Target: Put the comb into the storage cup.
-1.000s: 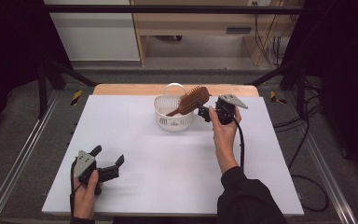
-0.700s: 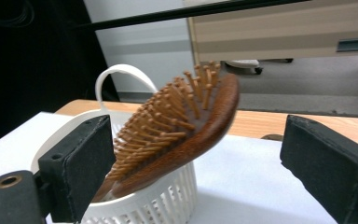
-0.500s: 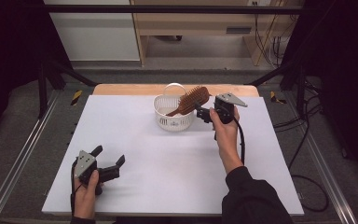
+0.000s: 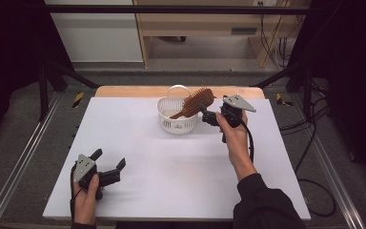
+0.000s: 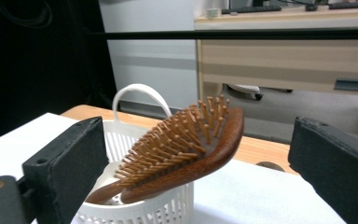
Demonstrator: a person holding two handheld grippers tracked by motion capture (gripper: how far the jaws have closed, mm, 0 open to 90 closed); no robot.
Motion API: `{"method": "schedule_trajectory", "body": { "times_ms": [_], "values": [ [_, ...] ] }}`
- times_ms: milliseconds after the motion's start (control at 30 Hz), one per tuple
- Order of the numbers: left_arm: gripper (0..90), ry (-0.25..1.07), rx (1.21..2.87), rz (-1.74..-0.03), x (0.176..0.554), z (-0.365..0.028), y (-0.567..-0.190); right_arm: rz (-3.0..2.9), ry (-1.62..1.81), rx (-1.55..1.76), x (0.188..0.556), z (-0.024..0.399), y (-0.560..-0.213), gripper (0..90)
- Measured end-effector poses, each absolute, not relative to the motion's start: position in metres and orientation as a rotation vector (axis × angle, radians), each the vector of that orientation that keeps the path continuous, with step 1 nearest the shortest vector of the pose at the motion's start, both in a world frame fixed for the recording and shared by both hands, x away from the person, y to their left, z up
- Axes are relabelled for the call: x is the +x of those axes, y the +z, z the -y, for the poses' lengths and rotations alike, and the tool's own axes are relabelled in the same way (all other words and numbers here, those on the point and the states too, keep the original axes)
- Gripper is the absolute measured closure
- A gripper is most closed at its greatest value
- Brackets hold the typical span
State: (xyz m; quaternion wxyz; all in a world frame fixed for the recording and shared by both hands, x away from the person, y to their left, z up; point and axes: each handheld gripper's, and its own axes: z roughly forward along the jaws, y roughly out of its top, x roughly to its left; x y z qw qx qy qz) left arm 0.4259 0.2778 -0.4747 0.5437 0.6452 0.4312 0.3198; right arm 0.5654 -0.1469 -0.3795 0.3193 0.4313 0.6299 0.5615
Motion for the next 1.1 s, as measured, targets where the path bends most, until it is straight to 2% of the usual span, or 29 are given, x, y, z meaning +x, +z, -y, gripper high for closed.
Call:
{"method": "schedule_trajectory", "body": {
  "times_ms": [1100],
  "values": [
    [1.3,0.767,1.488,-1.041,0.424,-0.287,-0.472,-1.675,1.497,1.081,0.547,0.148,-0.372,4.0]
  ]
}}
